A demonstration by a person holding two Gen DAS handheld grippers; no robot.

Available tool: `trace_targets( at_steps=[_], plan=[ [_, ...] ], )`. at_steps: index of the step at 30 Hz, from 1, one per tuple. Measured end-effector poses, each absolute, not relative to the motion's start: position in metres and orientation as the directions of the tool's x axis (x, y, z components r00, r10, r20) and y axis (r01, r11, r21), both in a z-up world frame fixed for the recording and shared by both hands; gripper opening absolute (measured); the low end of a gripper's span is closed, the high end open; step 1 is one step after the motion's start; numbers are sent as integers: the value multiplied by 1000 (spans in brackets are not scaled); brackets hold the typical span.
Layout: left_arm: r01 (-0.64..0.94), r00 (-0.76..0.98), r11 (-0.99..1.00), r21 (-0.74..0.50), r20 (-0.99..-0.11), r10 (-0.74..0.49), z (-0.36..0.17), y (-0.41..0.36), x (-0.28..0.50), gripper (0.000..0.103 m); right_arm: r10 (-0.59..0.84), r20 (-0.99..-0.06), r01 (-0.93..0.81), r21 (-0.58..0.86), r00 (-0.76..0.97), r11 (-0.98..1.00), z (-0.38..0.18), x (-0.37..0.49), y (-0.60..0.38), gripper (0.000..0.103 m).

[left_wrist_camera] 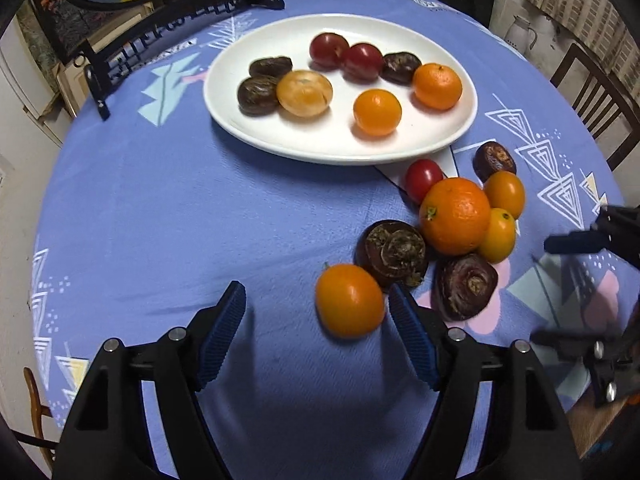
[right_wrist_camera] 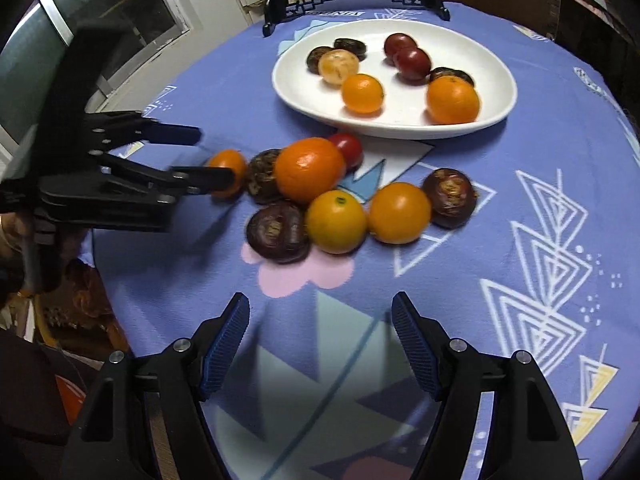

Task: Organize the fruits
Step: 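Grasp an orange with the left gripper while the right gripper grasps a dark brown fruit, then place the orange on the plate with the left gripper while the right gripper places the brown fruit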

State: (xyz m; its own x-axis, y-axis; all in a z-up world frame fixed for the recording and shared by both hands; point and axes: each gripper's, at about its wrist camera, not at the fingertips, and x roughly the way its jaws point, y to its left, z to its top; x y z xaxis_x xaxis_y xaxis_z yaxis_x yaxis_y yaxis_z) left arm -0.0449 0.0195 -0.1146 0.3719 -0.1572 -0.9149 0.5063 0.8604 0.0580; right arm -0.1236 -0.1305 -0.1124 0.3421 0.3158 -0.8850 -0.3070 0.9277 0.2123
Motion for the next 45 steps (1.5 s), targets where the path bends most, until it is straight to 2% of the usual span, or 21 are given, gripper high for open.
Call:
trace_targets(
  at_steps=[1, 3, 5, 8, 14, 15, 18, 19, 27, 29, 31, 32, 33, 40, 45],
  plan=[
    [506, 373, 861, 53, -913, -163, -117, 18, -43, 74, 322, -885, -302, 223, 336, 927, -114, -123, -128, 74],
    [513, 365, 858, 23, -911, -193, -118, 19, -41, 66, 324, -884, -286, 232, 336, 930, -119, -121, -125, 74],
    [523, 319, 851, -49, -914, -249, -116, 21, -40, 36, 331, -882, -265, 248, 336, 932, -122, -117, -121, 74],
    [517, 319, 855, -37, -919, -233, -115, 29, -40, 35, 349, -875, -231, 283, 336, 931, -127, -112, -116, 74],
    [481, 325, 875, -53, -916, -234, -106, 61, -37, 35, 315, -867, -208, 251, 386, 945, -129, -96, -97, 73],
    [475, 326, 878, -57, -916, -235, -104, 65, -36, 35, 302, -866, -203, 237, 400, 950, -129, -93, -95, 70],
    [463, 327, 884, -60, -915, -234, -101, 70, -33, 35, 260, -872, -193, 195, 415, 962, -128, -85, -91, 46],
    [462, 329, 885, -61, -915, -235, -100, 72, -33, 35, 255, -880, -206, 185, 400, 961, -127, -84, -90, 42],
    [473, 340, 878, -78, -903, -264, -91, 66, -31, 35, 279, -895, -217, 213, 347, 953, -127, -101, -106, 43],
    [482, 339, 872, -81, -901, -271, -89, 61, -31, 35, 285, -895, -230, 214, 344, 949, -128, -103, -104, 58],
    [488, 338, 869, -80, -901, -273, -88, 57, -31, 35, 266, -897, -246, 185, 354, 951, -127, -106, -101, 57],
    [491, 339, 868, -76, -901, -271, -88, 55, -31, 35, 255, -899, -262, 166, 356, 951, -128, -108, -98, 45],
    [492, 340, 868, -74, -901, -269, -87, 54, -30, 35, 242, -899, -263, 150, 366, 953, -128, -109, -98, 44],
    [486, 361, 871, -68, -892, -271, -75, 43, -23, 35, 291, -873, -224, 217, 392, 950, -110, -105, -120, 43],
    [499, 393, 864, -64, -873, -291, -55, 26, -13, 35, 296, -832, -212, 219, 470, 952, -72, -96, -144, 43]
  ],
)
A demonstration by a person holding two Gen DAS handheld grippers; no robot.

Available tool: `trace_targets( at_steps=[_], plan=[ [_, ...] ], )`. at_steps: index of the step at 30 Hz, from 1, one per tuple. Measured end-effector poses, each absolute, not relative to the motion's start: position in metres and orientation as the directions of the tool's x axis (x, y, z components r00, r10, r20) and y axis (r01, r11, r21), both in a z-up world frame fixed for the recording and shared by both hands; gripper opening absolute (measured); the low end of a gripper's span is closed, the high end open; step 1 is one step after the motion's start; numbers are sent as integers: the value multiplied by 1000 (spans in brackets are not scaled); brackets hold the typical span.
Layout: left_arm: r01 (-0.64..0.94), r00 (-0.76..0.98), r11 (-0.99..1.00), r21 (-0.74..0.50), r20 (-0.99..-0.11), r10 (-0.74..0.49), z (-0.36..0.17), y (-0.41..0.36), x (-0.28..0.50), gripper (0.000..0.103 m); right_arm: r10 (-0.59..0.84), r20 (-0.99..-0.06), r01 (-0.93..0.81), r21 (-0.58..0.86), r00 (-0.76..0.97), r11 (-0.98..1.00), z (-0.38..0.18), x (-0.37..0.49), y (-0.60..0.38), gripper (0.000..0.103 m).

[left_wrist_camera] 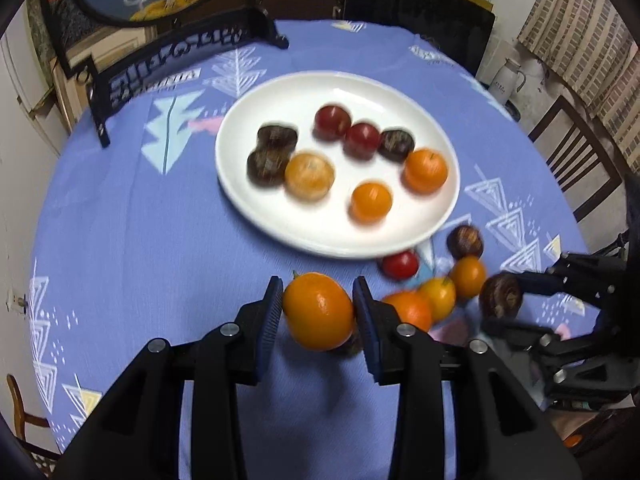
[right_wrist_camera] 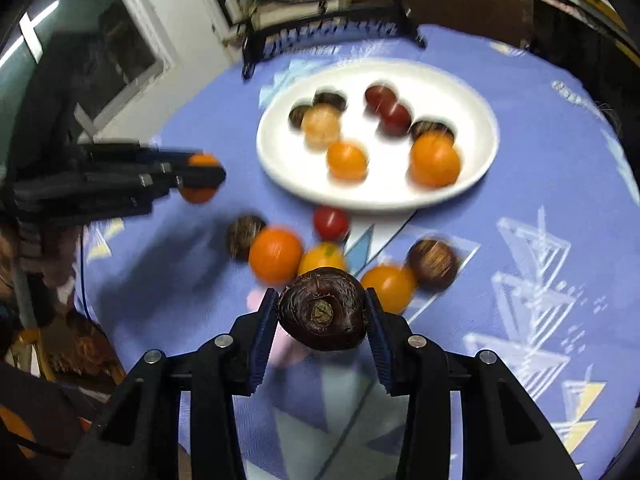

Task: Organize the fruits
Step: 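Place the orange on the plate with the left gripper while the right gripper places the brown fruit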

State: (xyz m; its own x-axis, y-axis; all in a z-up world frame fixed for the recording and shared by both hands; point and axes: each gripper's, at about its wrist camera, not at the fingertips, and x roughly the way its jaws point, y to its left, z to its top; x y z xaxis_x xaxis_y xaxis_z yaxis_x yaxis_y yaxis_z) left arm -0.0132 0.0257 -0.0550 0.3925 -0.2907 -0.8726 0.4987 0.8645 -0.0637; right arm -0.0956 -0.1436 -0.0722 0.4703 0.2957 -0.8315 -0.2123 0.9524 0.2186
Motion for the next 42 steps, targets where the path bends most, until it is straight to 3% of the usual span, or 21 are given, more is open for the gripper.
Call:
trace_targets(
  at_steps=[6, 16, 42],
  plan=[
    [502, 438, 863, -48, -847, -302, -28, -1, 12, 35, 305, -754, -150, 270, 581, 951, -31, -68, -179, 43],
    [409, 484, 912, 0, -847, -217, -13, -31, 72, 35, 280, -670, -84, 309, 688, 947, -1, 6, -216, 44],
    [369, 454, 926, 85, -885, -100, -51, -58, 116, 35, 281, -763, -101, 275, 582, 956, -54, 93, -206, 44]
  ],
)
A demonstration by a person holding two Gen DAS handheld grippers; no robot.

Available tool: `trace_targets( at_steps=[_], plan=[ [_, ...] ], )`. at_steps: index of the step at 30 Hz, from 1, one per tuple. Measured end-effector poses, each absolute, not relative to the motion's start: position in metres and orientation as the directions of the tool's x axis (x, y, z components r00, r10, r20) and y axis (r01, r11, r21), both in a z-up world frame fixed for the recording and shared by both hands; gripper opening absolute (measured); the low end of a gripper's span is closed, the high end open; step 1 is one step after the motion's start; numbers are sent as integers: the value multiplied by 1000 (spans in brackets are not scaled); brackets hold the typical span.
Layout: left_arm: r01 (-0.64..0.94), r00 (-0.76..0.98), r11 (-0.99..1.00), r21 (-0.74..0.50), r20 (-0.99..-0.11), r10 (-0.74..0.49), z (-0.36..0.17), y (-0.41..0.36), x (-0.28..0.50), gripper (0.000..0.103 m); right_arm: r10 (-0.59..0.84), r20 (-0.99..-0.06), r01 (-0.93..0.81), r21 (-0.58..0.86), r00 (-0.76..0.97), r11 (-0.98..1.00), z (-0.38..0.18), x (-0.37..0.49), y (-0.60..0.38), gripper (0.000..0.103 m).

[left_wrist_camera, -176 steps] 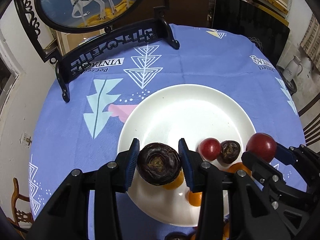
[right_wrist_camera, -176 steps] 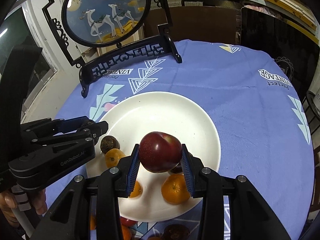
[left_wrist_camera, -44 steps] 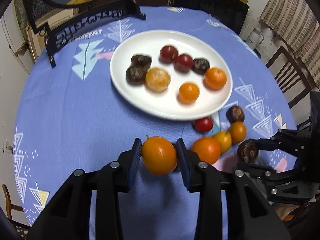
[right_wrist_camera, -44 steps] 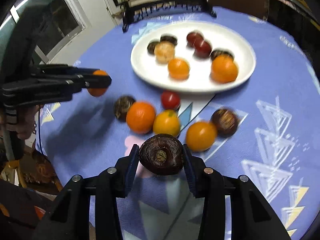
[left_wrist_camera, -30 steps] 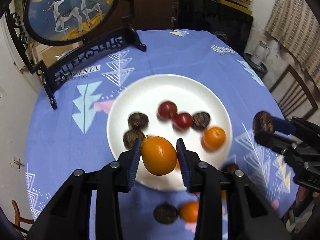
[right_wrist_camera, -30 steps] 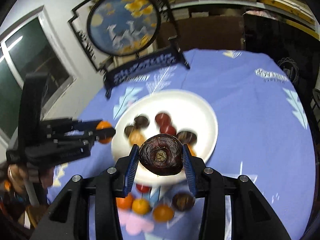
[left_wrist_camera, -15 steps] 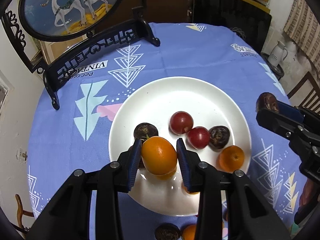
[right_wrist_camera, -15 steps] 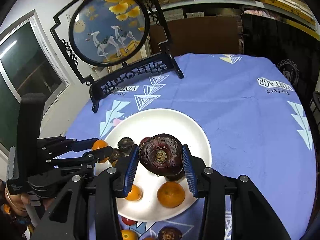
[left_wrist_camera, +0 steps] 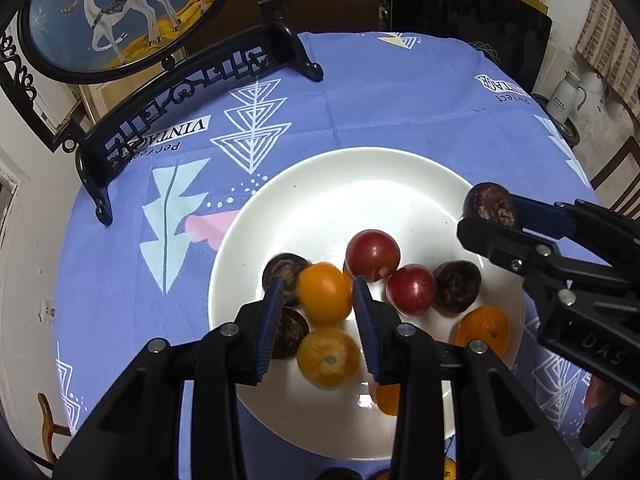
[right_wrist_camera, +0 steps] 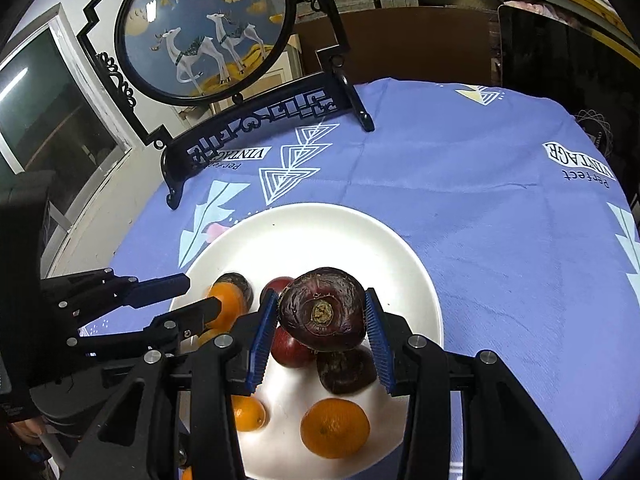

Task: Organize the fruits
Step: 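Place the orange on the plate with the left gripper while the right gripper places the brown fruit, then grasp a dark brown fruit with the left gripper while the right gripper grasps a yellow-orange citrus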

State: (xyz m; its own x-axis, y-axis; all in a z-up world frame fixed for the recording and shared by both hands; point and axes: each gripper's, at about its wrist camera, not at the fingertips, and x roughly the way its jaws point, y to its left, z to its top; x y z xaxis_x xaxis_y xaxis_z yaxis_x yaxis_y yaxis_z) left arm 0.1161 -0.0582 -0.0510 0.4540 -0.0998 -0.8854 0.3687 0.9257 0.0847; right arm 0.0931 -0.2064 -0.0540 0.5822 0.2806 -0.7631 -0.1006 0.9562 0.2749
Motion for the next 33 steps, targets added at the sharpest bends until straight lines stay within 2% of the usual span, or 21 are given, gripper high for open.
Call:
trace_targets(
  at_steps=[6, 7, 8, 9, 10, 19, 26, 33],
  plan=[
    [358, 447, 930, 80, -889, -96, -53, -57, 122, 35, 283, -773, -114, 267, 568, 957, -56, 102, -204, 44],
    [355, 447, 931, 79, -889, -95, -54, -56, 122, 36, 282, -779, -115, 263, 560, 958, -57, 105, -203, 50],
    [353, 445, 933, 77, -891, -94, -54, -55, 122, 43, 271, -784, -111, 253, 558, 961, -58, 106, -202, 63],
    [345, 445, 935, 78, -891, -90, -54, -53, 123, 47, 256, -789, -107, 238, 559, 965, -57, 107, -201, 65],
    [332, 453, 940, 82, -888, -82, -53, -50, 122, 51, 248, -784, -110, 226, 569, 968, -56, 107, -200, 65],
    [263, 452, 964, 48, -889, -80, -49, -17, 119, 53, 245, -782, -66, 254, 573, 965, -54, 87, -219, 65],
    [267, 468, 963, 41, -879, -92, -47, -1, 92, 64, 264, -782, -64, 278, 565, 958, -56, 46, -221, 65],
    [278, 437, 961, 6, -891, -121, -55, 18, 55, 64, 284, -796, -127, 256, 534, 958, -65, -10, -207, 66]
  ],
)
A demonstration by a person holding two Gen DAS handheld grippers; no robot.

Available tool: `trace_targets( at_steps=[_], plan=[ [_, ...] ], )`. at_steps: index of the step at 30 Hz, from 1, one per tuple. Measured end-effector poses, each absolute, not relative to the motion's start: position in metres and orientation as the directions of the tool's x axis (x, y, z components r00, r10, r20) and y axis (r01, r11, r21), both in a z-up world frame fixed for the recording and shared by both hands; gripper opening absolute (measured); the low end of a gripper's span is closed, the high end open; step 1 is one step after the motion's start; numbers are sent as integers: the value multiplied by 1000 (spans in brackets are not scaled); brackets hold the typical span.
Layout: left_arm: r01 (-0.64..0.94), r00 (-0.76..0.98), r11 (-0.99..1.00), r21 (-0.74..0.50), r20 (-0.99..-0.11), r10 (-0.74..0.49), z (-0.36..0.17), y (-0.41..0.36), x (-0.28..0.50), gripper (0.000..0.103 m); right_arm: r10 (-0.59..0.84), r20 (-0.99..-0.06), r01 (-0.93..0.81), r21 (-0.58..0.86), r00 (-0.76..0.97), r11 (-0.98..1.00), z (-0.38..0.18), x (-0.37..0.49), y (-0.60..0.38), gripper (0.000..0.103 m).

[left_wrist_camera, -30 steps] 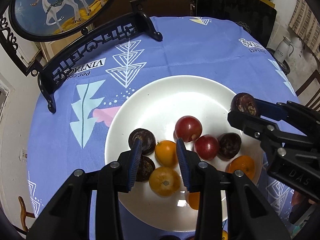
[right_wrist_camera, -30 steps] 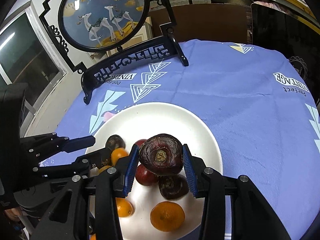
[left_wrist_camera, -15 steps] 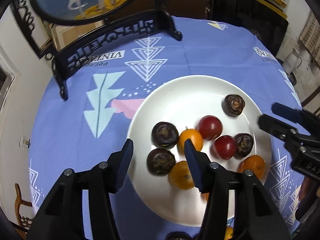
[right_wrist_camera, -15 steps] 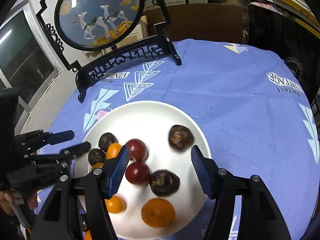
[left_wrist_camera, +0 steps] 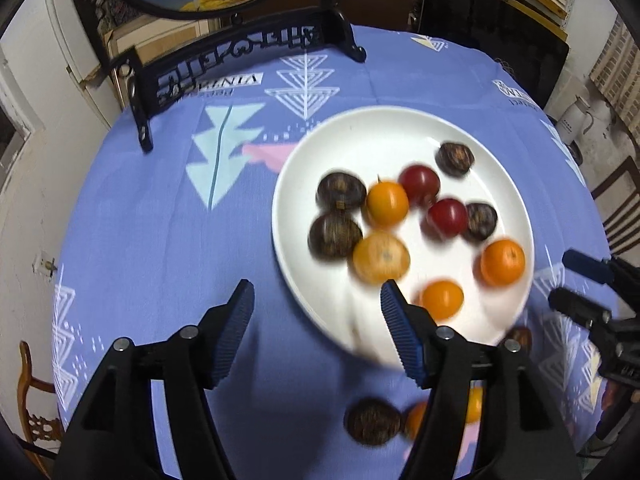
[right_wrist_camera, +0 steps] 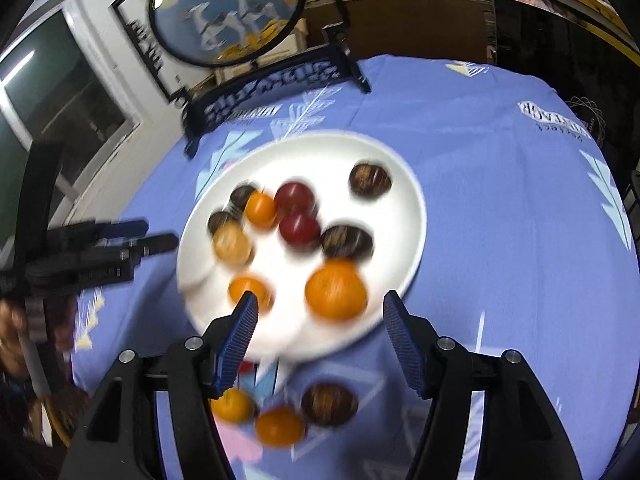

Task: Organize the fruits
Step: 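Grasp a dark brown fruit with the left gripper while the right gripper grasps a yellow-orange citrus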

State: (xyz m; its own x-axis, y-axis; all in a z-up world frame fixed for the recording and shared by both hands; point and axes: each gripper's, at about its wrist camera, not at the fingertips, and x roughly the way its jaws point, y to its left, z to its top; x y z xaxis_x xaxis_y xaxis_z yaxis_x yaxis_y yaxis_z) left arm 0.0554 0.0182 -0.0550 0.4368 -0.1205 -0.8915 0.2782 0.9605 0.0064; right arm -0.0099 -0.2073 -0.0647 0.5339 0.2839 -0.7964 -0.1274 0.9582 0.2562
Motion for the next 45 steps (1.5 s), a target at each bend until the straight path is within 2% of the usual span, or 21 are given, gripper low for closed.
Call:
trace_targets(
  at_steps=[7, 14, 16, 19, 23, 30, 37, 39, 40, 45],
  plan=[
    [284, 390, 959, -17, -911, -132, -73, 39, 21, 67, 276, -859, -244, 184, 430, 952, -93, -72, -182, 66],
    [377, 367, 926, 2, -919, -147, -84, 53, -16, 69, 261, -889, -255, 172, 376, 952, -126, -77, -167, 65],
    [394, 356, 919, 2, -922, -151, -88, 55, -24, 69, 249, -890, -250, 160, 381, 955, -131, -72, -164, 62],
    [415, 343, 910, 1, -926, -156, -93, 53, -31, 70, 258, -884, -250, 168, 389, 954, -131, -63, -160, 37],
    [446, 333, 895, -6, -927, -173, -99, 42, -35, 70, 268, -894, -268, 177, 360, 947, -127, -64, -159, 37],
    [514, 315, 858, -3, -929, -192, -119, 22, -29, 70, 286, -891, -173, 238, 352, 956, -128, -80, -182, 37],
    [529, 325, 849, 6, -925, -195, -133, 11, -16, 69, 290, -887, -159, 248, 359, 956, -125, -87, -182, 37],
    [545, 324, 838, 10, -925, -200, -131, 7, -16, 57, 291, -885, -158, 249, 363, 956, -123, -88, -182, 37],
    [550, 314, 835, -3, -926, -210, -130, 6, -16, 45, 290, -885, -161, 248, 363, 955, -122, -89, -181, 37],
    [531, 292, 847, -16, -935, -200, -127, 8, -14, 44, 293, -880, -166, 247, 374, 955, -117, -90, -178, 37]
  ],
)
